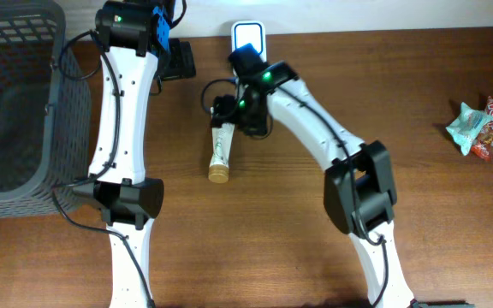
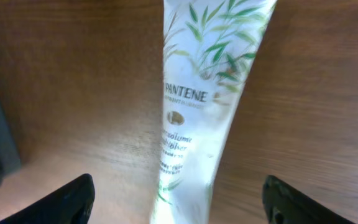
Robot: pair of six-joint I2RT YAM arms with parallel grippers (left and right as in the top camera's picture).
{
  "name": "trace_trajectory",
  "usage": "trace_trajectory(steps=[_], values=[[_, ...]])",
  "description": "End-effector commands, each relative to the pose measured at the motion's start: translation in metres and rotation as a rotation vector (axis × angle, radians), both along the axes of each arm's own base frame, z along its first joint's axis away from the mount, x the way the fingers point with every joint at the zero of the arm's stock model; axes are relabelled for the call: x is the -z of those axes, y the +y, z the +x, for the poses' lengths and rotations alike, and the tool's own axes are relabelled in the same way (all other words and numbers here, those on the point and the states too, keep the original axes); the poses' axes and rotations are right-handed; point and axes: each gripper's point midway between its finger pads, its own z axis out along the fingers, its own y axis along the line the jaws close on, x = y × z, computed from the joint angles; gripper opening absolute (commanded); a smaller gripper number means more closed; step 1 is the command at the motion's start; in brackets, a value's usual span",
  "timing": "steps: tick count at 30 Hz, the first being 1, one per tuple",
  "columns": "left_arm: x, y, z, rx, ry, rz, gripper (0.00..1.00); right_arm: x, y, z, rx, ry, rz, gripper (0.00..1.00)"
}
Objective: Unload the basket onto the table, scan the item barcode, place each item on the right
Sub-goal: 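Grasp the white conditioner tube with the right gripper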
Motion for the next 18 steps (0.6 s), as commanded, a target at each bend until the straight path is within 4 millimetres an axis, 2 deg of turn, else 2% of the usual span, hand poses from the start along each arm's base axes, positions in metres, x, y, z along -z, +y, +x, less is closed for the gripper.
trace_trajectory(steps=[1,4,9,11,12,14,18], values=[[-0.003,0.000,-0.002,0.014,-0.004,0.015,0.99,0.037,0.006,-0.009,0.084,0.024,-0.069,0.80],[-0.003,0.000,-0.001,0.015,-0.004,0.014,0.99,0.054,0.011,-0.013,0.085,0.021,-0.061,0.64],[-0.003,0.000,-0.001,0.015,-0.004,0.014,0.99,0.066,-0.005,-0.009,0.065,-0.030,-0.148,0.07],[-0.003,0.000,-0.001,0.014,-0.004,0.015,0.99,0.062,-0.012,-0.002,0.057,-0.047,-0.150,0.04],[-0.003,0.000,-0.002,0.014,-0.004,0.015,0.99,0.056,-0.017,0.004,0.057,-0.063,-0.149,0.04],[-0.003,0.000,-0.002,0.015,-0.004,0.015,0.99,0.024,-0.038,0.032,0.059,-0.142,-0.140,0.04],[-0.003,0.000,-0.001,0.014,-0.004,0.015,0.99,-0.055,-0.054,0.074,-0.057,-0.378,-0.088,0.04]])
